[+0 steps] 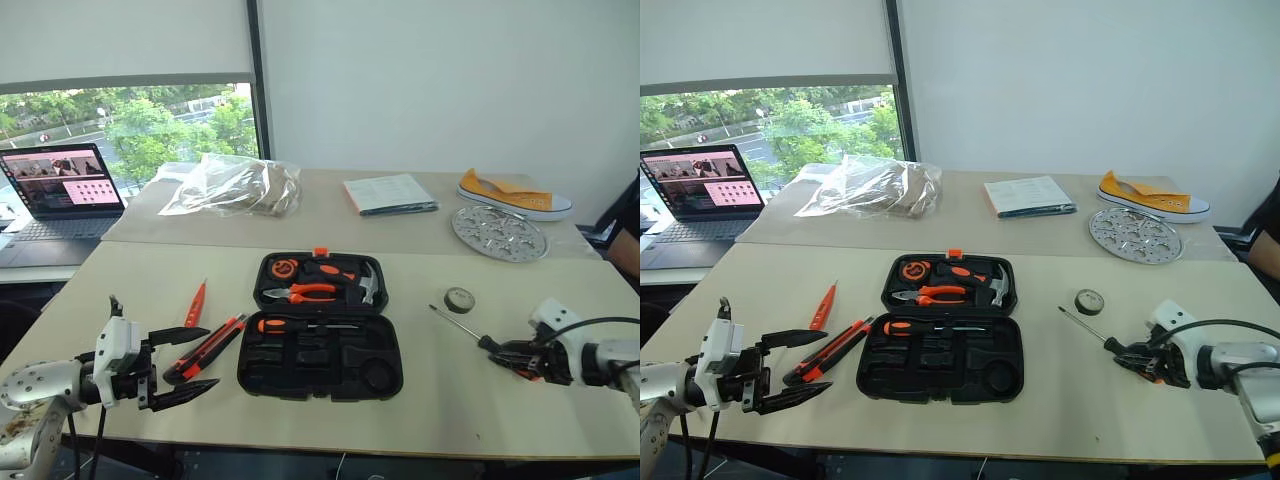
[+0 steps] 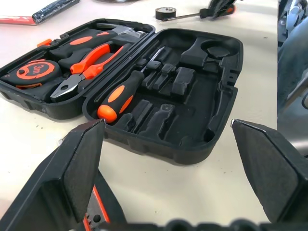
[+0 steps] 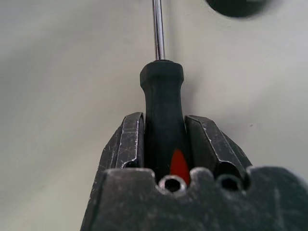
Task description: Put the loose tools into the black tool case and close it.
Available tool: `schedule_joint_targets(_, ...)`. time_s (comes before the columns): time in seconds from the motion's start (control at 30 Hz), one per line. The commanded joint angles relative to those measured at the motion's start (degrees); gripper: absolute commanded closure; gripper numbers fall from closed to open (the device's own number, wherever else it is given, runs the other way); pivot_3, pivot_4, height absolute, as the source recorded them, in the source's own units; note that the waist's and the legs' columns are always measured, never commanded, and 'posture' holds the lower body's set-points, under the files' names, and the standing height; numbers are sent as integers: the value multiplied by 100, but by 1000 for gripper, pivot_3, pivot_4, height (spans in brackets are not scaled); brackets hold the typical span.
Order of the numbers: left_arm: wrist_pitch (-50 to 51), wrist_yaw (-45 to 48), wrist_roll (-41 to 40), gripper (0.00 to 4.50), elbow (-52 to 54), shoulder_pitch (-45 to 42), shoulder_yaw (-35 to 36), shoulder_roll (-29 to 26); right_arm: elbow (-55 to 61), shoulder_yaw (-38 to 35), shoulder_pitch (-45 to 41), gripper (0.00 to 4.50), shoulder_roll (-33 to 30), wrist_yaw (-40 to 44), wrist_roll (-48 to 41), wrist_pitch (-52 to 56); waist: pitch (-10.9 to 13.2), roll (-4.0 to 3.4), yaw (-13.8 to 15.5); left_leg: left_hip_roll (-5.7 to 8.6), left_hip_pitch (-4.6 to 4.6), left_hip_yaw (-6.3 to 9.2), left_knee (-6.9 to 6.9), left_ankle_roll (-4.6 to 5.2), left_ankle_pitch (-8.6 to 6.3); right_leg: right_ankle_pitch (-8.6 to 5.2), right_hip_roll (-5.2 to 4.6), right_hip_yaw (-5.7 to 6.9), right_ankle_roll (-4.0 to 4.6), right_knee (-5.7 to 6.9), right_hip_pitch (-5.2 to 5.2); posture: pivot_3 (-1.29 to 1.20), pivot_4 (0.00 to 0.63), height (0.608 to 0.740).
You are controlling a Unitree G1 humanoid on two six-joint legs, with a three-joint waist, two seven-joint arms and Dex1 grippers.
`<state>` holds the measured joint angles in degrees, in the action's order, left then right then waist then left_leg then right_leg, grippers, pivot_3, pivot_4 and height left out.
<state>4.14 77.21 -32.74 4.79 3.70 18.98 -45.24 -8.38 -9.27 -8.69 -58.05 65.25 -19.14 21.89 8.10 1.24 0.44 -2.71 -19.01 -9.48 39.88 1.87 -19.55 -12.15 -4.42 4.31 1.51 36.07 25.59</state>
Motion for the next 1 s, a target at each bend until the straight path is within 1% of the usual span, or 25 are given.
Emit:
schedule_joint_targets(0.03, 72, -103, -178, 0, 176, -63, 91, 23, 876, -295, -423, 3464, -123, 625, -597, -234, 1, -1, -56, -1, 6, -1, 1, -6, 3, 0, 5, -8, 0, 1, -3, 0, 150, 740)
schedule_joint_targets(0.07, 32, -91, -173, 0, 153, -45, 102, 37, 1040, -164, -657, 3464, -56, 671, -679, -158, 2, 0, -90, -2, 6, -1, 1, -8, 4, 0, 5, -8, 0, 1, -4, 0, 150, 740)
schedule_joint_targets(0.13, 17, -146, -134, 0, 92, 52, 124, 82, 1533, 721, -1650, 3464, 334, 729, -686, 423, 6, -2, -195, -3, 19, -7, 0, -12, 7, 1, 6, -18, 1, 4, -9, 0, 150, 740)
schedule_joint_targets(0.17, -5, -184, -108, 0, 45, 70, 125, 109, 1637, 1195, -2116, 3464, 583, 753, -553, 668, 8, 1, -250, -7, 33, -16, -1, -15, 8, 3, 5, -32, 0, 6, -9, 0, 150, 740)
schedule_joint_targets(0.2, -20, -215, -89, 0, 22, 98, 123, 127, 1659, 1688, -2535, 3464, 823, 738, -301, 892, 10, 4, -295, -15, 25, -18, -3, -21, 11, 3, -2, -42, -6, 3, -21, 0, 150, 740)
schedule_joint_targets(0.23, -34, -237, -79, 0, 15, 110, 120, 140, 1625, 2065, -2819, 3464, 995, 743, -81, 1034, 13, 9, -315, -22, 30, -14, -6, -27, 13, -1, -1, -42, -11, 2, -33, 0, 150, 740)
schedule_joint_targets(0.27, -36, -263, -72, 0, 18, 113, 118, 148, 1569, 2321, -3013, 3464, 1123, 736, 77, 1088, 15, 14, -296, -26, 63, -5, -10, -36, 17, -3, 4, -39, -11, 5, -32, 0, 150, 740)
schedule_joint_targets(0.3, -39, -288, -69, 0, 34, 129, 124, 156, 1489, 2583, -3212, 3464, 1281, 663, 239, 1208, 16, 16, -248, -26, 56, 0, -15, -44, 21, 0, 4, -32, 1, 9, -25, 0, 150, 740)
schedule_joint_targets(0.33, -38, -315, -67, 0, 45, 139, 128, 162, 1405, 2806, -3373, 3464, 1409, 641, 374, 1256, 16, 16, -192, -25, 47, -1, -14, -47, 23, 19, 9, -22, 49, 17, -11, 0, 150, 740)
schedule_joint_targets(0.4, -53, -367, -65, 0, 83, 192, 143, 172, 1155, 3208, -3654, 3464, 1721, 509, 711, 1259, 14, 18, -113, -15, 18, -14, -7, -47, 25, 19, 8, -5, 55, 49, 38, 0, 150, 740)
schedule_joint_targets(0.43, -58, -396, -67, 0, 110, 230, 153, 178, 1012, 3397, -3771, 3464, 1851, 480, 880, 1259, 14, 18, -93, -7, -23, -17, 14, -42, 28, 19, 2, -9, 55, 75, 75, 0, 150, 740)
schedule_joint_targets(0.57, -78, -486, -78, 0, 236, 407, 195, 198, 600, 3880, -4038, 3464, 2140, 429, 1341, 1293, 14, 17, -104, -5, -82, -25, 33, -40, 30, 19, 1, 25, 54, 68, 109, 0, 150, 740)
schedule_joint_targets(0.67, -81, -529, -88, 0, 316, 539, 231, 185, 457, 4068, -4106, 3464, 2196, 520, 1546, 1232, 14, 17, -122, -7, -100, -29, 35, -40, 30, 18, 3, 40, 52, 67, 116, 0, 150, 740)
schedule_joint_targets(1.0, -82, -649, -55, 0, 335, 546, 178, 176, 177, 4367, -4168, 3464, 2513, 606, 1990, 1157, 13, 16, -140, -13, -91, -24, 47, -53, 37, 14, 2, 50, 58, 77, 107, 0, 150, 740)
